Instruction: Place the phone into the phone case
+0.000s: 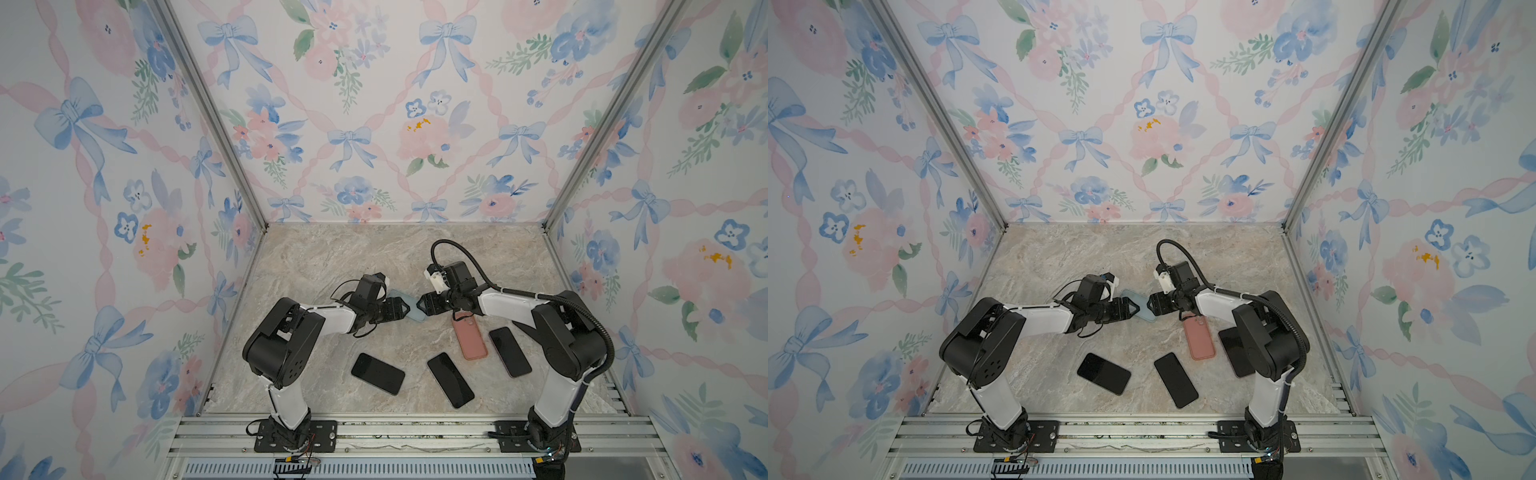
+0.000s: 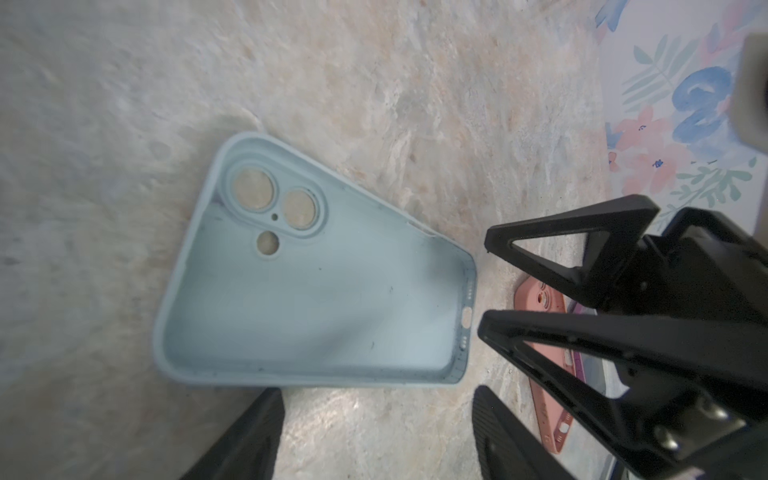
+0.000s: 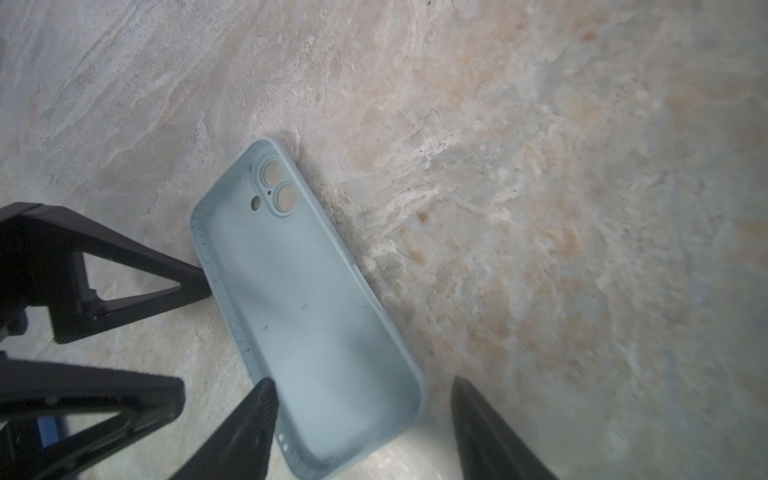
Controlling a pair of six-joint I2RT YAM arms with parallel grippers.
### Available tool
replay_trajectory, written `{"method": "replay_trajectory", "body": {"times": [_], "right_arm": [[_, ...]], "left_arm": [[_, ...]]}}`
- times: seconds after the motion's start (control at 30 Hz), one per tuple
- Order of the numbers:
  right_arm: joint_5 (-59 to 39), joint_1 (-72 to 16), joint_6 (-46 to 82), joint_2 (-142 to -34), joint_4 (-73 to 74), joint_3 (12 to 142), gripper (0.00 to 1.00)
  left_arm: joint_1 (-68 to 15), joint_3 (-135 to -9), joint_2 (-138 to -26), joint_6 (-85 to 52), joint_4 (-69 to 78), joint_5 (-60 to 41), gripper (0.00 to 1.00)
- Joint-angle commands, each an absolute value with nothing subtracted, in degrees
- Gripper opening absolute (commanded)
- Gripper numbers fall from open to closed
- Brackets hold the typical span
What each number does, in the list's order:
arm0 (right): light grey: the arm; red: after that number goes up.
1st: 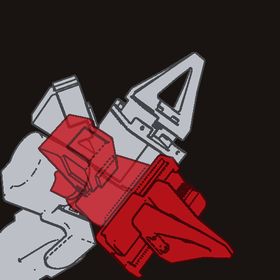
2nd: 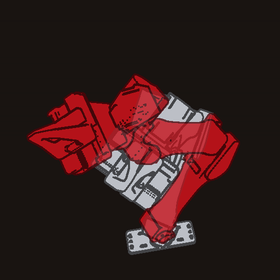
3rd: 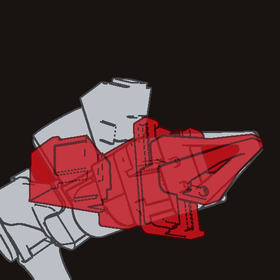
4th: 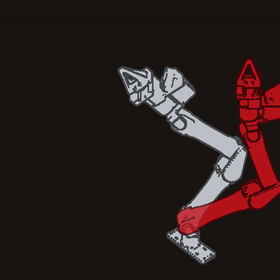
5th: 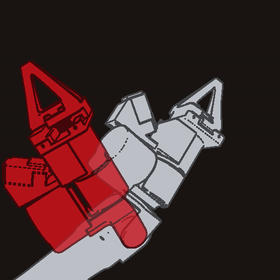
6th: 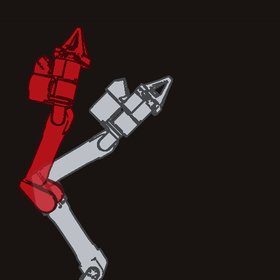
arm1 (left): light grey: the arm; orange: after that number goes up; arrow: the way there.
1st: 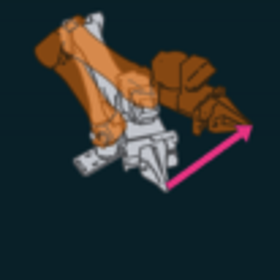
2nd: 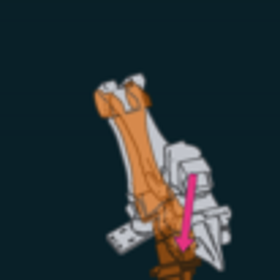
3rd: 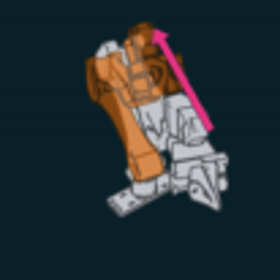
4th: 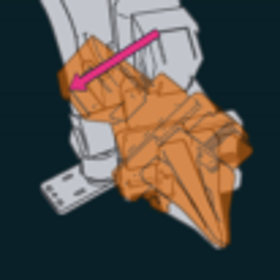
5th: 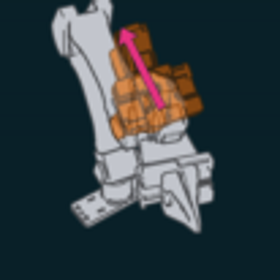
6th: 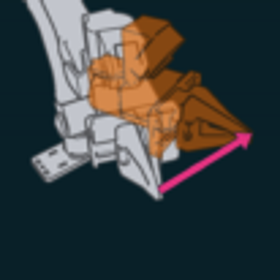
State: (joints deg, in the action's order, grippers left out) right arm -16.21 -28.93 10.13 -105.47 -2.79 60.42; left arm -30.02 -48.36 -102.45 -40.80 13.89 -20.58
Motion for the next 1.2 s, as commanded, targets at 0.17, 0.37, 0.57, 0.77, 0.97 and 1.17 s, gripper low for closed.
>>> {"method": "replay_trajectory", "body": {"times": [0.17,0.37,0.57,0.77,0.97,1.17], "right_arm": [[-17.2,-27.2,13.0,-107.2,-1.0,59.5,0.62],[-17.1,-26.6,15.1,-108.6,-0.3,59.2,0.52],[-15.5,-26.5,16.1,-109.0,-0.7,59.2,0.46],[-16.9,-26.8,18.1,-110.7,0.9,60.0,0.40],[-16.6,-27.0,18.8,-111.4,1.2,61.6,0.39],[-17.2,-26.8,19.5,-113.7,1.3,64.6,0.38]], "left_arm": [[-30.3,-51.7,-107.3,-41.1,12.4,-21.7,0.73],[-29.7,-55.2,-109.4,-40.8,12.4,-23.7,0.72],[-28.8,-58.3,-112.1,-40.7,12.3,-25.7,0.67],[-28.8,-60.9,-114.8,-41.2,12.6,-26.5,0.66],[-28.2,-63.4,-115.9,-41.2,11.9,-27.0,0.66],[-27.1,-67.3,-117.6,-40.8,9.5,-27.4,0.66]]}}
